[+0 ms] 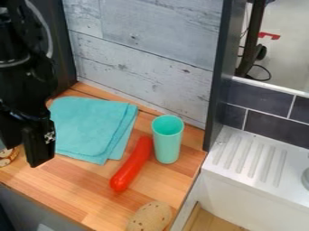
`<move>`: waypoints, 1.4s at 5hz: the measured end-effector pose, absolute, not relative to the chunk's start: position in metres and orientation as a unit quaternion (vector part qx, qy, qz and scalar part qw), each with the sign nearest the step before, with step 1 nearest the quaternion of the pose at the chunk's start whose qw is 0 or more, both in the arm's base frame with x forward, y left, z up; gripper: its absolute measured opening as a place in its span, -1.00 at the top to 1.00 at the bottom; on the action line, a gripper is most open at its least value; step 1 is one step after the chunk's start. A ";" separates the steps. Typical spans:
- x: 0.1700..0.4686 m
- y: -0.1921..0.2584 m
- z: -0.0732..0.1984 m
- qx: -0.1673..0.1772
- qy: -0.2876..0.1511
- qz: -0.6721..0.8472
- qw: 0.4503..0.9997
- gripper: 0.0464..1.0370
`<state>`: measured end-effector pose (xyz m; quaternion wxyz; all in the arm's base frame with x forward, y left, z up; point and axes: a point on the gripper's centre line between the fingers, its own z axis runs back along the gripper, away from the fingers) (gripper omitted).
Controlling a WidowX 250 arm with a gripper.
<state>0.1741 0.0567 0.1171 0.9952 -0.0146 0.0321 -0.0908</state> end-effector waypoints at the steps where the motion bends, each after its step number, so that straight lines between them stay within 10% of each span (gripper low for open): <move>1: 0.173 0.056 0.114 -0.017 0.038 -0.091 0.995 -0.92; 4: 0.192 -0.053 0.102 -0.033 -0.008 -0.189 0.981 -0.92; 7: 0.201 -0.078 0.040 -0.014 0.047 -0.197 0.979 -0.93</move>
